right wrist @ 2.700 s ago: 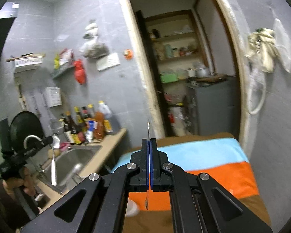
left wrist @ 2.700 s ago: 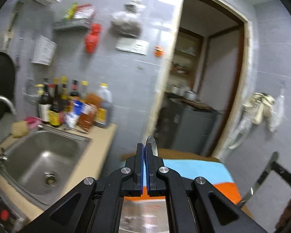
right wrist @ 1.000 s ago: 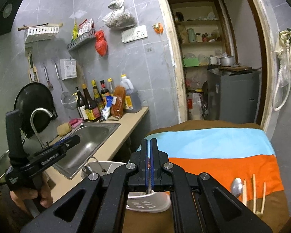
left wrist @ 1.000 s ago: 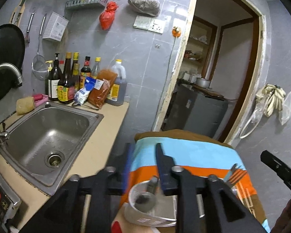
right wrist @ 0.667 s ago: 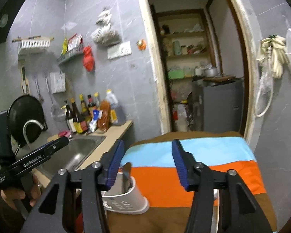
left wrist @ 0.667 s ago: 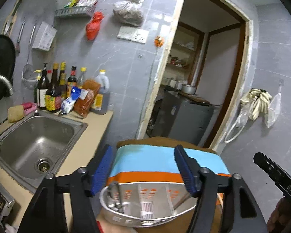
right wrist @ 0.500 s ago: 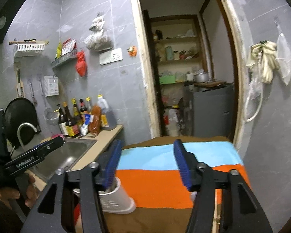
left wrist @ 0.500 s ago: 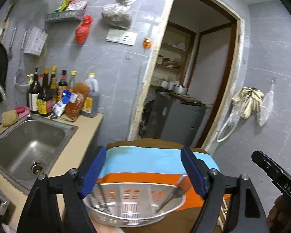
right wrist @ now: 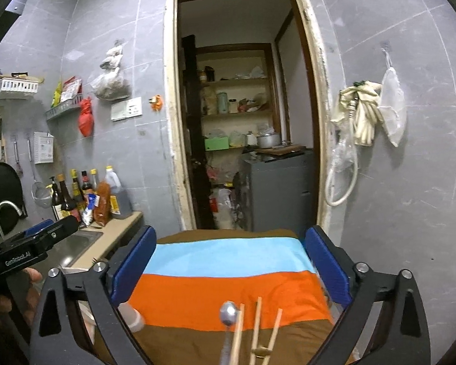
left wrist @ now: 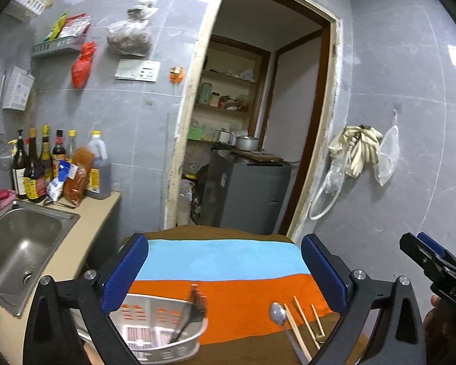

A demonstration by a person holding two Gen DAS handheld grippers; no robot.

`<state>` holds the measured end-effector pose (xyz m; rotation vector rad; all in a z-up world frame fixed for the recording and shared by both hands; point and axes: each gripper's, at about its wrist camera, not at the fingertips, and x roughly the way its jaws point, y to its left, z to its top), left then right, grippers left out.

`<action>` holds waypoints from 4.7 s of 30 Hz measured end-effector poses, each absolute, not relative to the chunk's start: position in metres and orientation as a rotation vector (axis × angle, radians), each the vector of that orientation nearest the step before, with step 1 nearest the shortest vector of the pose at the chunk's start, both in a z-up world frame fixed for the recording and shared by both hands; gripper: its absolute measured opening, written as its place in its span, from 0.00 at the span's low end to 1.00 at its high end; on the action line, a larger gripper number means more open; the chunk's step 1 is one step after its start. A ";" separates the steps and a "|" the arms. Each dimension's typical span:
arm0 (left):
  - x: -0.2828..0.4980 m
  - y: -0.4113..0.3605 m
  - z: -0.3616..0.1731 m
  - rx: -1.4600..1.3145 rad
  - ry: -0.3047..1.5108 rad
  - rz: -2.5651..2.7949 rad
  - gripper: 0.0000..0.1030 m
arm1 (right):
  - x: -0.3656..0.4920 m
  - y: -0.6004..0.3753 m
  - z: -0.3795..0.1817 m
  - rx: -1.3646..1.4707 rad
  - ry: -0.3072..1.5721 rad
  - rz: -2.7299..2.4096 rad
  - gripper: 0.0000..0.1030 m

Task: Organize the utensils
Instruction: 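Move both tools back toward the remaining spoons and wooden chopsticks, then close the left tool on the metal spoon while the right tool grasps a wooden chopstick, then lift and carry the spoon in the left tool while the right tool carries the chopstick to the caddy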

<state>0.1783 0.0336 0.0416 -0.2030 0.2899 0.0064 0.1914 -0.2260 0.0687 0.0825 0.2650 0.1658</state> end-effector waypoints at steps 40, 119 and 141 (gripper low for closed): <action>0.311 -0.077 -0.135 -0.229 0.714 -0.068 0.99 | 0.314 -0.321 -0.143 0.197 0.717 0.268 0.94; 0.205 0.031 0.019 -0.155 0.397 -0.073 0.02 | 0.240 -0.200 0.006 0.329 0.368 0.416 0.04; 0.152 0.210 0.050 -0.162 0.241 0.451 0.02 | 0.256 -0.034 0.046 0.318 0.196 0.605 0.04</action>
